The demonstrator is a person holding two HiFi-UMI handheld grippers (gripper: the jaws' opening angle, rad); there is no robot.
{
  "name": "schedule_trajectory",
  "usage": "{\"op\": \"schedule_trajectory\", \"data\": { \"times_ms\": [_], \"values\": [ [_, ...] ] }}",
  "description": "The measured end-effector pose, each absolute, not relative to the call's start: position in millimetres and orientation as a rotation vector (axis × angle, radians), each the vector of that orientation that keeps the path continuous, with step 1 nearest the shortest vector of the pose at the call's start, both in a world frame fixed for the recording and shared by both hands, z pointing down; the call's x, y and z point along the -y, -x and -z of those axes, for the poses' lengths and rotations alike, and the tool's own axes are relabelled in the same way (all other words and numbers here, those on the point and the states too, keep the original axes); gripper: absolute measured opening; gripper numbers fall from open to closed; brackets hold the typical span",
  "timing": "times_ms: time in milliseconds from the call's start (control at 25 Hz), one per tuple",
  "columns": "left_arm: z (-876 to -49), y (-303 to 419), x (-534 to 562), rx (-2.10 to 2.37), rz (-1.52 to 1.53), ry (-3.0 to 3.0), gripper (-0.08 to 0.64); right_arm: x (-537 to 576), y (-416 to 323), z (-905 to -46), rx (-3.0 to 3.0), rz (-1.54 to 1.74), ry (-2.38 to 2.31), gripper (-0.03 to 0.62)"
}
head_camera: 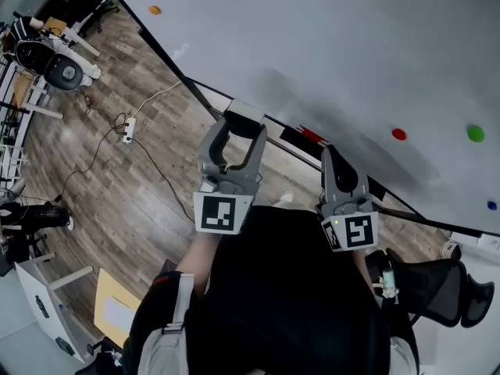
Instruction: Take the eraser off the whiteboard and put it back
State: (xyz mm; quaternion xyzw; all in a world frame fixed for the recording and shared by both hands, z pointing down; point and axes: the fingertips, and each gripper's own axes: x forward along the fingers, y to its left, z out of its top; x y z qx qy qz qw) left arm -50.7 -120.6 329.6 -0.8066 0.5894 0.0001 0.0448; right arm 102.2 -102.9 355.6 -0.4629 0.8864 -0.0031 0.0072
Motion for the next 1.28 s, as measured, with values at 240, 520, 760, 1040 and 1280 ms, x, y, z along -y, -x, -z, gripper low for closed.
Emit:
{"op": "schedule_trajectory", "data": {
  "times_ms": [240, 520, 760, 1040, 1280],
  "values": [
    [-330, 66, 137, -1.794, 0.033, 2.489, 0.23, 109, -85, -360, -2.757, 0.047, 1.483, 0.002],
    [-328, 96, 165, -1.77, 0.051, 2.522, 0.23, 123, -53, -360, -2.743, 0.068, 1.523, 0.002],
    [-326, 118, 186, -1.765, 0.031, 2.548, 0.23, 132, -39, -356, -2.697, 0.072, 1.589, 0.002],
    [-324, 135, 209, -1.744, 0.031, 2.545, 0.23, 140, -24, -354, -2.656, 0.061, 1.645, 0.002],
    [-327, 142, 227, -1.74, 0.042, 2.551, 0.23, 143, -10, -359, -2.635, 0.059, 1.684, 0.002]
  ]
}}
